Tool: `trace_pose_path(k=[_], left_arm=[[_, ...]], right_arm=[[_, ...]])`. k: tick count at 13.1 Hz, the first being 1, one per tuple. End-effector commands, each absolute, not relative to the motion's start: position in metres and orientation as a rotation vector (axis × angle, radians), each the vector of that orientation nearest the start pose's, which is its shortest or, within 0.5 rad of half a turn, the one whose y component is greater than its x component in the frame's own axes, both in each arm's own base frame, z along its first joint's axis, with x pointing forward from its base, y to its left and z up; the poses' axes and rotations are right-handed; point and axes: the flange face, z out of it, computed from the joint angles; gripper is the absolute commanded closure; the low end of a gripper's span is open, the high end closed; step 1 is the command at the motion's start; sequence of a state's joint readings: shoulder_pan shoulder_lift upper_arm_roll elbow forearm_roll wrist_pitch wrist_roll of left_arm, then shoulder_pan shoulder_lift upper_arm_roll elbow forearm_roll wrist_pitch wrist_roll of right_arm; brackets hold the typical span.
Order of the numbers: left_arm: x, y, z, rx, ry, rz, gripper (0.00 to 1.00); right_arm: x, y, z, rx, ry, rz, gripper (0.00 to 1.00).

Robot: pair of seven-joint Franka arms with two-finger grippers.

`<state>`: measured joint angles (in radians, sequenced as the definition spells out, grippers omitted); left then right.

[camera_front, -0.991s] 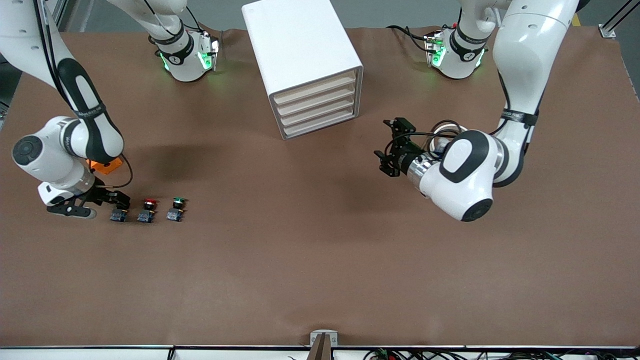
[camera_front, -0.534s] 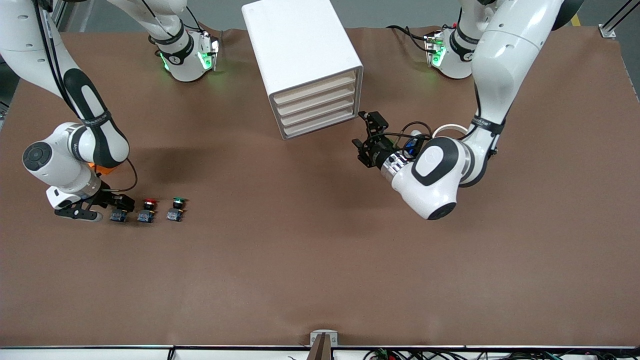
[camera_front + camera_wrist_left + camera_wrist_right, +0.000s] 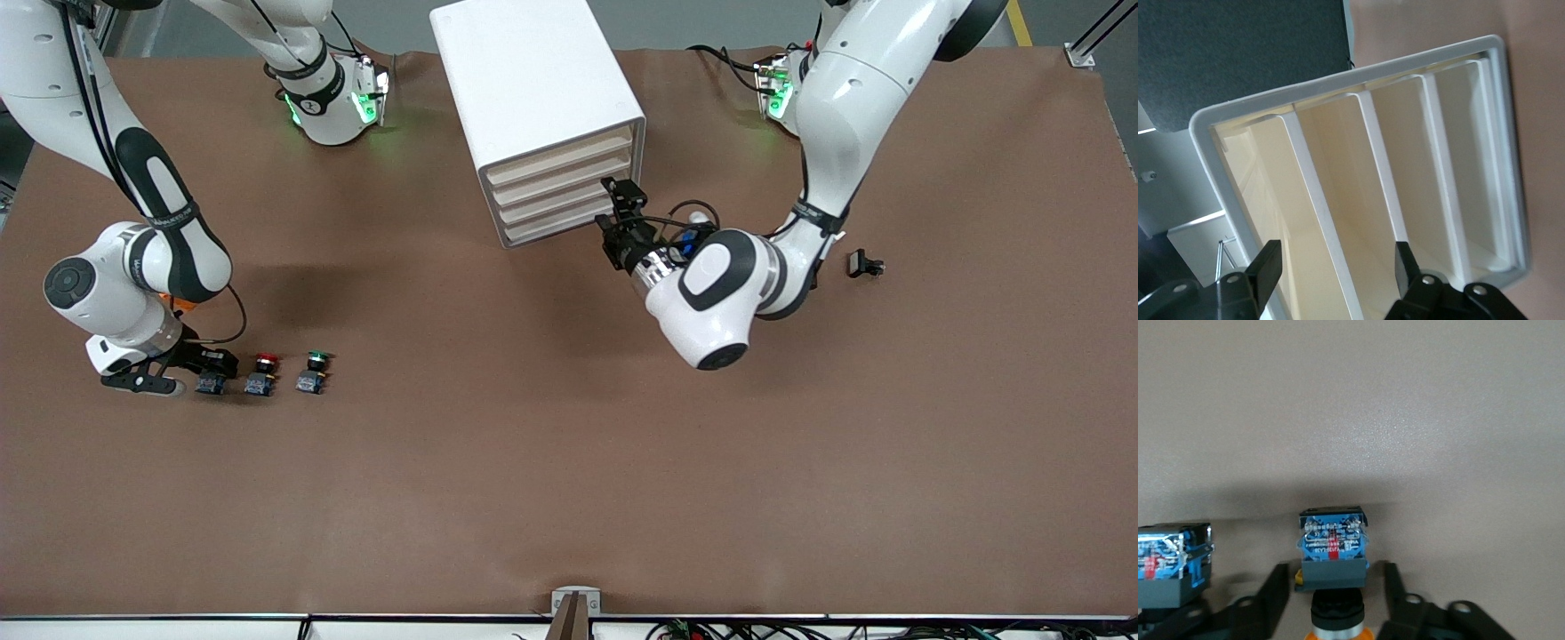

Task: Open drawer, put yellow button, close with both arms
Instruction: 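Pull the drawer open with the left gripper while the right gripper lifts the button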

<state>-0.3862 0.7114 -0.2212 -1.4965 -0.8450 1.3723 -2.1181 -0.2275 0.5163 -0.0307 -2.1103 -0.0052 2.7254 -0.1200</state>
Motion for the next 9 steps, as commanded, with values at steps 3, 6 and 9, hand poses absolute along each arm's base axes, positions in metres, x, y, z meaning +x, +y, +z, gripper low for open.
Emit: trace_pose_path(k=[3,6,9], left_arm=[[0.437,-0.451,0.253,-1.405,-1.554,1.402,0.28],[0.416,-0.465,0.247,-1.411,-1.514,1.379,0.36],[0.41,-0.469,0.247,-1.414,-1.503,1.372,0.73]], right_arm=[[0.582,-0.151,0.188,-3.157,0.21,-0.08,1.0],[0.601,-0.147,0.235,-3.085,0.346,0.054,1.0],[0.619,-0.104,0.302,-3.051,0.466,0.136,1.0]])
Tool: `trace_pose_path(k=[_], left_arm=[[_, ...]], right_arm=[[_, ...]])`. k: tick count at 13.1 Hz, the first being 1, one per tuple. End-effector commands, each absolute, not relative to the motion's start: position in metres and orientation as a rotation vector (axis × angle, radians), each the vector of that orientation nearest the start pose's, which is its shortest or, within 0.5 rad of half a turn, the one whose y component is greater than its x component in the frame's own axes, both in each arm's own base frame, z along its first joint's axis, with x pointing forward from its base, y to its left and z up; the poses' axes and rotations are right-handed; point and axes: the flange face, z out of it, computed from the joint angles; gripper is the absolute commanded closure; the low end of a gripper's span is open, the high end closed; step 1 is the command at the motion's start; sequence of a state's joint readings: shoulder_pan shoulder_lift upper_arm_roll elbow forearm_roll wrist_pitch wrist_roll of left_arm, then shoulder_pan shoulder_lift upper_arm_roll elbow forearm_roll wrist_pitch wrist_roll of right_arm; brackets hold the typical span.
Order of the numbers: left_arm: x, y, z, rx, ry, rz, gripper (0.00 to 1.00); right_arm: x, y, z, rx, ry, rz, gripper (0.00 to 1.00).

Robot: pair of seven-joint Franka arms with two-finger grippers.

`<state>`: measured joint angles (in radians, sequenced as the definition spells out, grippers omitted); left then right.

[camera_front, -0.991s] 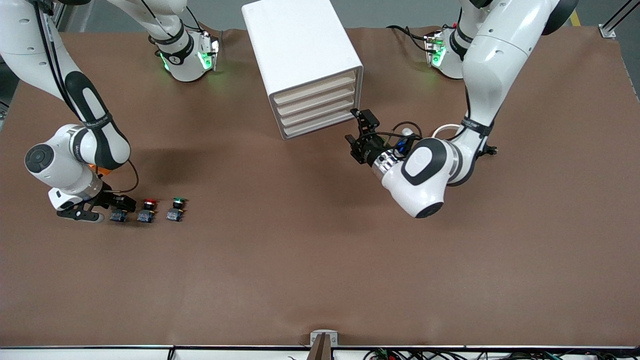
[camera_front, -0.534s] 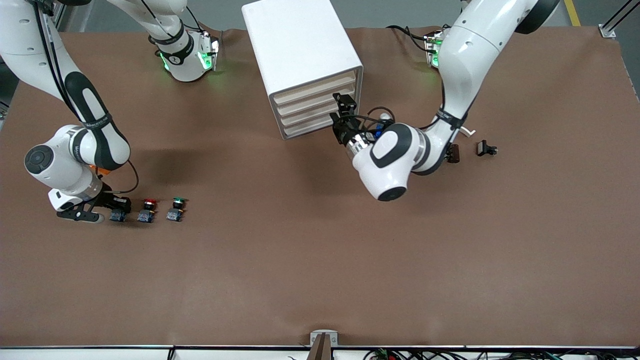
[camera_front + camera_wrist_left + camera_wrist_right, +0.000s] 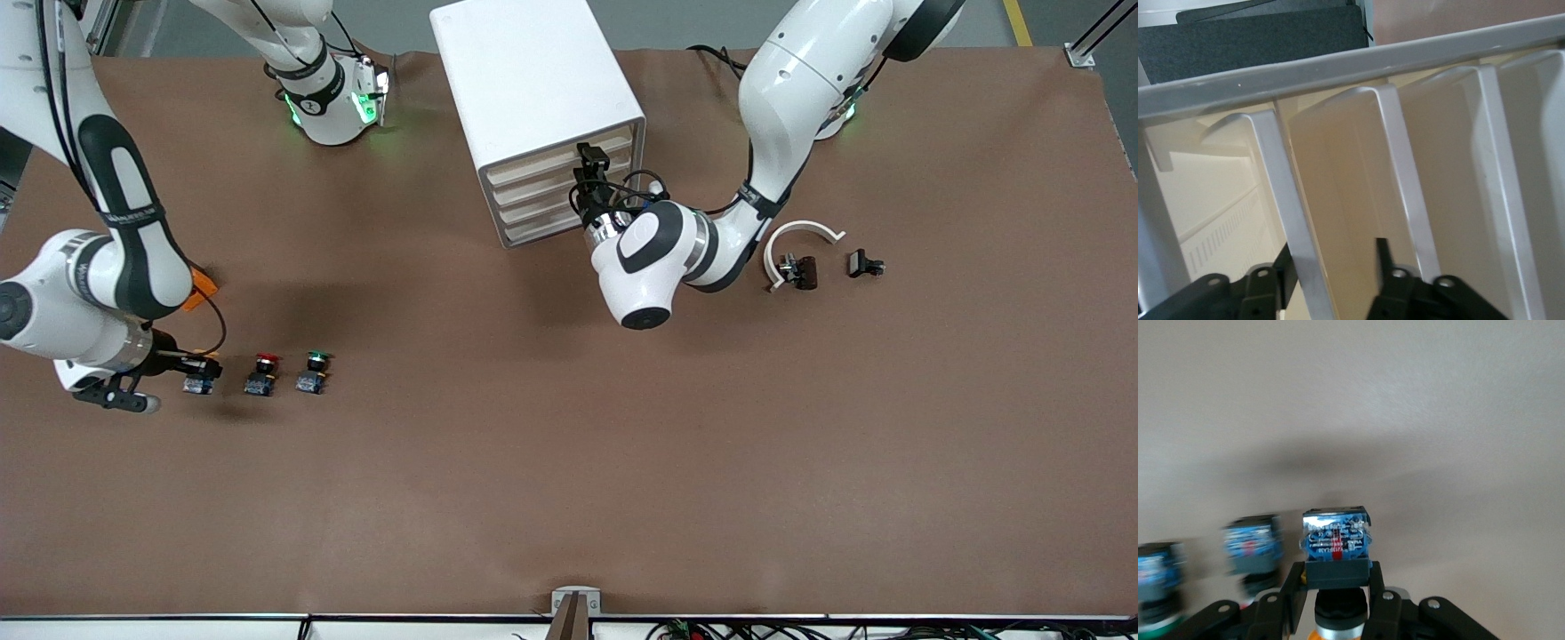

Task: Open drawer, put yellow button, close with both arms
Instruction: 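Pull the drawer open with the left gripper while the right gripper lifts the button, then carry the yellow button into the open drawer and release it with the right gripper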

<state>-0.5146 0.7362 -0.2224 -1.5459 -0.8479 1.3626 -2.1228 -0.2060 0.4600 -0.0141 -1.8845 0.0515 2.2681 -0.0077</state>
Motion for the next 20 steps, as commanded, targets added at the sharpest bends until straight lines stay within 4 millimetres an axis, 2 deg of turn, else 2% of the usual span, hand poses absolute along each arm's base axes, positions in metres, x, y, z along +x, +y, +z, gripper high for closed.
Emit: trace_pose_path(k=[1,2,4,6,8,10,12,14,16,18,20], left_arm=[[0.411,-0.469,0.248,-1.418,-1.505,1.374,0.83],[0.412,-0.467,0.248,-1.416,-1.507,1.376,0.87],[0.417,-0.465,0.249,-1.414,-1.516,1.385,0.87],[0.427,-0.46,0.251,-1.401,-1.534,1.412,0.86],[0.447,-0.443,0.25,-1.384,-1.576,1.427,0.86],[0.469,-0.423,0.247,-1.355,-1.621,1.453,0.86],[0.479,-0.412,0.242,-1.332,-1.646,1.468,0.86],[0.496,-0.397,0.239,-1.313,-1.697,1.485,0.86],[0.511,-0.384,0.244,-1.304,-1.731,1.504,0.83],[0.531,-0.367,0.247,-1.293,-1.773,1.525,0.79],[0.544,-0.353,0.249,-1.275,-1.814,1.526,0.78]], right_arm=[[0.622,-0.083,0.325,-3.045,0.504,0.164,1.0],[0.625,-0.063,0.348,-3.038,0.562,0.182,1.0],[0.626,-0.014,0.397,-3.024,0.688,0.229,1.0],[0.619,0.035,0.434,-3.008,0.779,0.243,1.0],[0.612,0.087,0.46,-2.955,0.89,0.235,1.0],[0.604,0.137,0.476,-2.91,0.978,0.222,1.0],[0.592,0.187,0.481,-2.895,1.048,0.22,1.0],[0.569,0.25,0.489,-2.871,1.117,0.198,1.0],[0.547,0.303,0.5,-2.841,1.181,0.174,1.0],[0.52,0.35,0.505,-2.828,1.237,0.157,1.0],[0.493,0.388,0.508,-2.82,1.279,0.137,1.0]])
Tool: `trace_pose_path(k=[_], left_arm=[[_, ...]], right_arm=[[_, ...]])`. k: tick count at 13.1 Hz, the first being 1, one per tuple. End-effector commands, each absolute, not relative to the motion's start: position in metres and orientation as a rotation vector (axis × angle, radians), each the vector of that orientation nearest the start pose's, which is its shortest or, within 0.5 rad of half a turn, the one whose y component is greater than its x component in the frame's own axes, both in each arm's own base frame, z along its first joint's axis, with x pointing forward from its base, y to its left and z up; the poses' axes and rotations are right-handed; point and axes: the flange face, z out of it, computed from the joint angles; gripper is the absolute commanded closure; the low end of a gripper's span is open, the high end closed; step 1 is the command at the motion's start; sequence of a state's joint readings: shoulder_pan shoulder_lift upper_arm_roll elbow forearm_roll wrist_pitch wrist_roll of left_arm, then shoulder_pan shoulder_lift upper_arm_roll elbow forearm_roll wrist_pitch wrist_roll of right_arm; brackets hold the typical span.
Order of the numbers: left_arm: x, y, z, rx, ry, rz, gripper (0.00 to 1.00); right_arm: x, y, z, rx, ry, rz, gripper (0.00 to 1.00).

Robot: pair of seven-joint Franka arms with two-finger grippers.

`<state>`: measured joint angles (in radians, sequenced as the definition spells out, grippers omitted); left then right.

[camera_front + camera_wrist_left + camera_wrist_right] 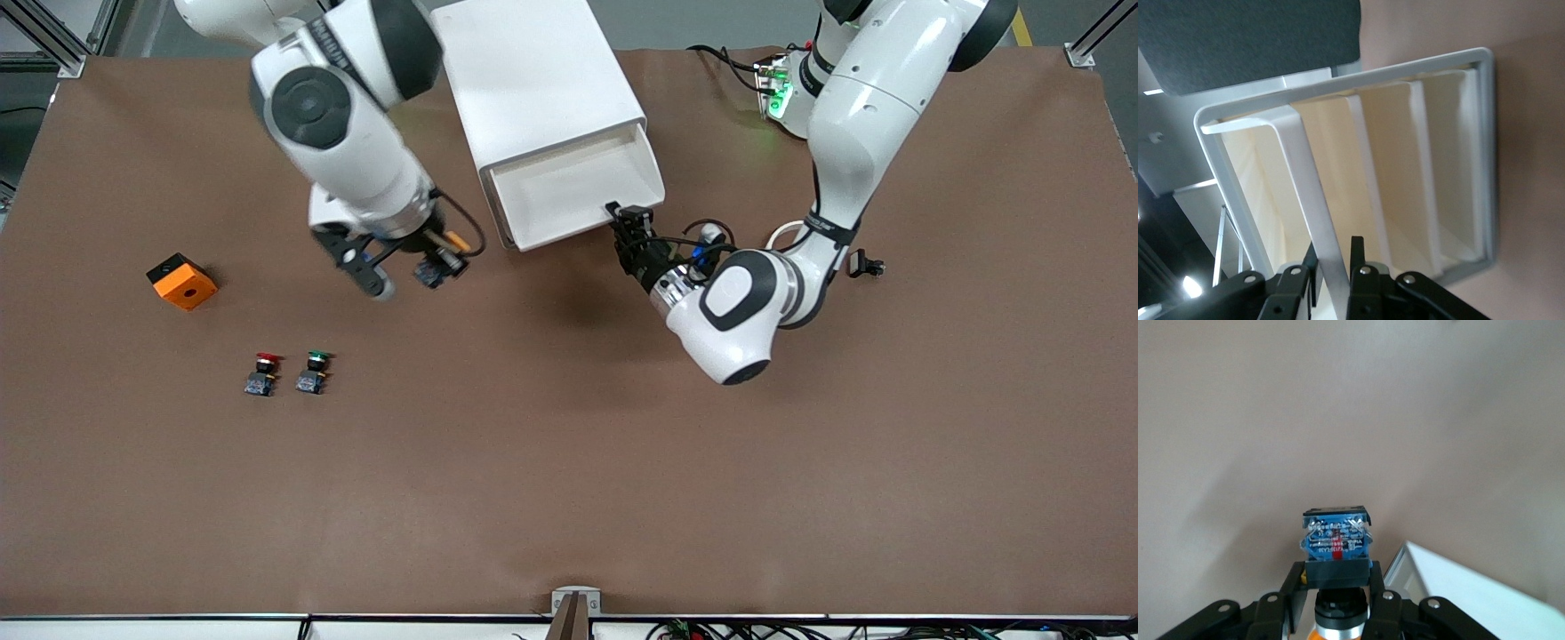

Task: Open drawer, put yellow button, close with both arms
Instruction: 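Carry the yellow button into the open drawer and release it with the right gripper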

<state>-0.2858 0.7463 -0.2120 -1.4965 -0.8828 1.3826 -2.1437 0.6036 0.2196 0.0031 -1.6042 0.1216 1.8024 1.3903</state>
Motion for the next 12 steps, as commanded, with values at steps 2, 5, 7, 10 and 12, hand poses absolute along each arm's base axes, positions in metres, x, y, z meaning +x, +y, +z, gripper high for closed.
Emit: trace_pose_path(k=[2,5,7,10,12], left_arm=[[0.562,-0.338,0.256,1.661,2.455,-1.976,0.77],[0.578,-0.327,0.267,1.635,2.464,-1.924,0.77],[0.578,-0.326,0.267,1.626,2.478,-1.922,0.77],[0.578,-0.327,0.269,1.631,2.473,-1.919,0.7],[0.576,-0.331,0.274,1.65,2.447,-1.922,0.22]], right_arm=[[0.466,0.422,0.51,-2.824,1.312,0.066,1.0],[0.429,0.468,0.507,-2.773,1.375,0.017,1.0],[0.405,0.494,0.505,-2.747,1.408,-0.047,1.0],[0.389,0.526,0.464,-2.758,1.451,-0.115,1.0],[0.381,0.538,0.445,-2.767,1.47,-0.123,1.0]])
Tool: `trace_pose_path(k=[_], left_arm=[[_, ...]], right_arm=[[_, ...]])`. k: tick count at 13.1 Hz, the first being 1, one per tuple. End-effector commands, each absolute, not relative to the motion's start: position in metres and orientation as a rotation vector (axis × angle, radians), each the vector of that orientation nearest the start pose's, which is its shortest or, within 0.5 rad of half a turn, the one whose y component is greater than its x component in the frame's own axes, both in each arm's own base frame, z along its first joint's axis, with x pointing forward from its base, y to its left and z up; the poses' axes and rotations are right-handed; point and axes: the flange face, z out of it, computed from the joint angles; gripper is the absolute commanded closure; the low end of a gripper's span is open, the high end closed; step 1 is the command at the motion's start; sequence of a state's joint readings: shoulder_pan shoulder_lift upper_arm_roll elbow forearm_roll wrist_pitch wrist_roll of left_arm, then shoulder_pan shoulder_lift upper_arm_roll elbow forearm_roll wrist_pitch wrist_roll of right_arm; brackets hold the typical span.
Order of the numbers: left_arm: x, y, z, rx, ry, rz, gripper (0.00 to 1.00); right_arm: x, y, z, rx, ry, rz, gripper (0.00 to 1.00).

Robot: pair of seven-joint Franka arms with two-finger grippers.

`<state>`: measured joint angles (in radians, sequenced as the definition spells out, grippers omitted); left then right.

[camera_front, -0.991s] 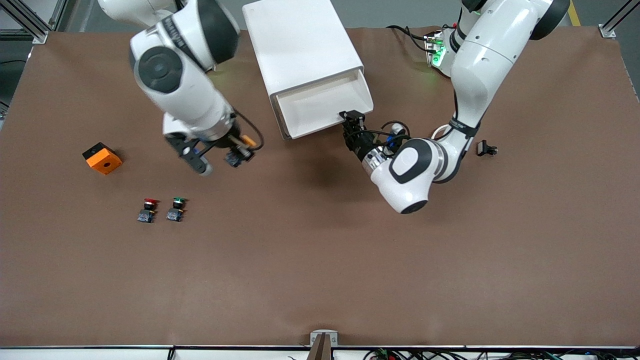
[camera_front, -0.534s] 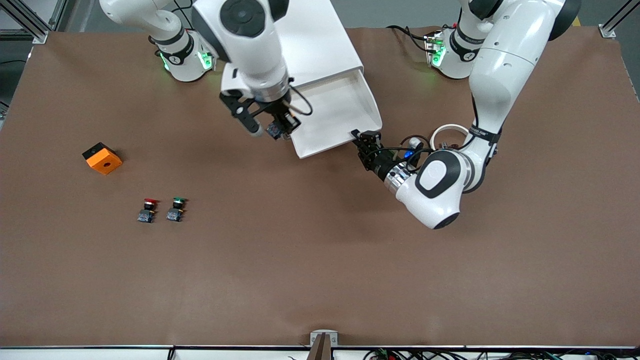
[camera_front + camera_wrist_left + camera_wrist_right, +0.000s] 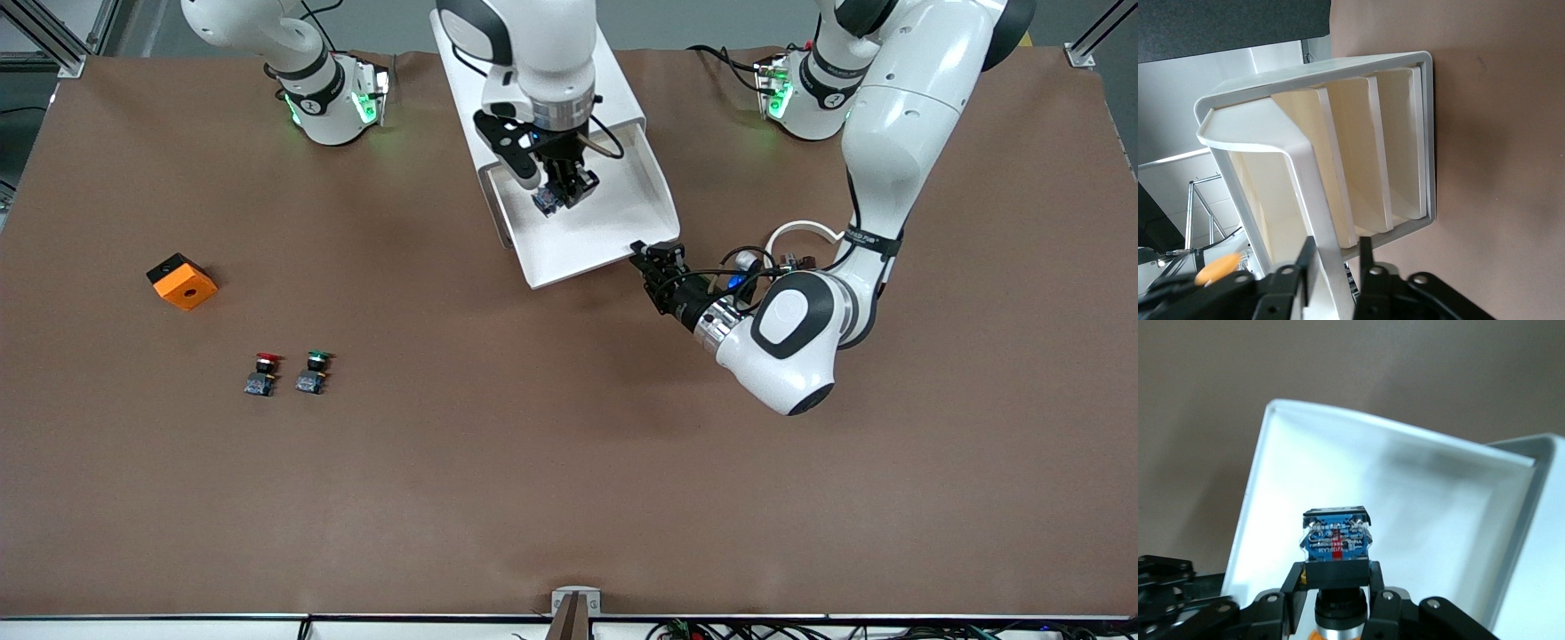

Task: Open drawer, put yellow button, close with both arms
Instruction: 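Carry the yellow button into the open drawer and release it with the right gripper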

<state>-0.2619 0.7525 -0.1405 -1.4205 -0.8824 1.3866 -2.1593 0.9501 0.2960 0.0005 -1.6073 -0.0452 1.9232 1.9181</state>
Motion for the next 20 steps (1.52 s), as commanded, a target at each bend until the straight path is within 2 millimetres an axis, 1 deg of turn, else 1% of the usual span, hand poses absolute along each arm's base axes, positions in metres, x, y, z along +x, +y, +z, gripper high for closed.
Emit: trace_pose_path(k=[1,2,4,6,7,8,9,10,11,12,13,15,16,17,18,19,20], left_arm=[[0.576,-0.331,0.274,1.651,2.441,-1.927,0.06],[0.576,-0.333,0.277,1.659,2.43,-1.925,0.0],[0.584,-0.333,0.289,1.677,2.395,-1.898,0.0],[0.591,-0.331,0.299,1.7,2.306,-1.895,0.0],[0.591,-0.332,0.302,1.716,2.282,-1.891,0.0],[0.59,-0.332,0.304,1.747,2.26,-1.881,0.0],[0.59,-0.332,0.311,1.814,2.18,-1.885,0.0],[0.591,-0.332,0.32,1.905,2.063,-1.867,0.0],[0.588,-0.329,0.321,1.989,1.979,-1.839,0.0],[0.586,-0.329,0.334,2.076,1.897,-1.781,0.0],[0.584,-0.329,0.336,2.162,1.823,-1.725,0.0],[0.582,-0.325,0.344,2.322,1.637,-1.605,0.0],[0.584,-0.324,0.348,2.372,1.517,-1.564,0.0],[0.585,-0.327,0.359,2.425,1.401,-1.505,0.0],[0.586,-0.326,0.364,2.477,1.322,-1.452,0.0],[0.581,-0.336,0.365,2.564,1.221,-1.378,0.0],[0.581,-0.341,0.37,2.656,1.137,-1.253,0.0]], right_arm=[[0.382,0.542,0.442,-2.757,1.479,-0.125,1.0],[0.383,0.543,0.436,-2.76,1.483,-0.123,1.0],[0.385,0.548,0.432,-2.748,1.479,-0.117,1.0],[0.386,0.548,0.429,-2.753,1.477,-0.112,1.0],[0.388,0.547,0.429,-2.756,1.474,-0.112,0.46],[0.387,0.548,0.427,-2.758,1.478,-0.116,0.0],[0.387,0.548,0.427,-2.766,1.464,-0.121,0.0],[0.393,0.549,0.44,-2.741,1.456,-0.116,0.0],[0.399,0.548,0.451,-2.732,1.441,-0.112,0.0],[0.403,0.546,0.457,-2.752,1.411,-0.107,0.0],[0.414,0.537,0.469,-2.78,1.38,-0.104,0.0],[0.439,0.512,0.499,-2.851,1.322,-0.052,0.0],[0.452,0.496,0.509,-2.889,1.275,-0.025,0.0],[0.463,0.48,0.514,-2.93,1.222,-0.014,0.0],[0.474,0.463,0.522,-2.956,1.17,-0.008,0.0],[0.486,0.443,0.53,-2.974,1.136,-0.003,0.0],[0.499,0.417,0.539,-3.005,1.075,0.009,0.0]])
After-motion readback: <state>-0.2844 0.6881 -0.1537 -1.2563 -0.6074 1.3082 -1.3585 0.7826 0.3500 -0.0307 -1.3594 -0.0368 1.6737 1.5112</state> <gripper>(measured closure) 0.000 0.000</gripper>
